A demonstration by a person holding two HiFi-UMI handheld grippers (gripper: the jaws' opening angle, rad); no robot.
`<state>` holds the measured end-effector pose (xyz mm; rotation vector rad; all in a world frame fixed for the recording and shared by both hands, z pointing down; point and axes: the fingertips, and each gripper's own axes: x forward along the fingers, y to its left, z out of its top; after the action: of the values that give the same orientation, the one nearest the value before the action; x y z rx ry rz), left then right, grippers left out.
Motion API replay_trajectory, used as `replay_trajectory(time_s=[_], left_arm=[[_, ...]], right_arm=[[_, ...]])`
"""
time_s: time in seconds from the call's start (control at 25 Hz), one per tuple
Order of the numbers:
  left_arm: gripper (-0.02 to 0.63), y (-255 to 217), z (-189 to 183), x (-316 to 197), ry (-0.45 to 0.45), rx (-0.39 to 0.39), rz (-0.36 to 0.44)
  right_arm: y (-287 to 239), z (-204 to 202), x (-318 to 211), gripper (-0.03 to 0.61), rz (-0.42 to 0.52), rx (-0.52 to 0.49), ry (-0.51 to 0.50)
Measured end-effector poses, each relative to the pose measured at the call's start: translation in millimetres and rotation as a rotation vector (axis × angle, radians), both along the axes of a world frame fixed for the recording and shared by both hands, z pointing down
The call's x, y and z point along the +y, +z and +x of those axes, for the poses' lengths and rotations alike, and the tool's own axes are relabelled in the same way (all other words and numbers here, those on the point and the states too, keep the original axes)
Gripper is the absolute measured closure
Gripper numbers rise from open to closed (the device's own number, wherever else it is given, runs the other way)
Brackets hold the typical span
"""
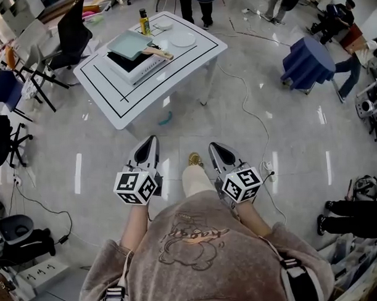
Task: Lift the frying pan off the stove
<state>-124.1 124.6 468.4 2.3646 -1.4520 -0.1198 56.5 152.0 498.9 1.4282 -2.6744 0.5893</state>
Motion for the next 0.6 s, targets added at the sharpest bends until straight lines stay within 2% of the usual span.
replay_trajectory(time_s=[0.6], left_arm=[[0.607,-21.6,6.1,-139.8,-0.06,-0.015,-0.025]], right_arm=[[-15.7,0.8,-154.8,0.578,-0.021,-0.005,-0.096]])
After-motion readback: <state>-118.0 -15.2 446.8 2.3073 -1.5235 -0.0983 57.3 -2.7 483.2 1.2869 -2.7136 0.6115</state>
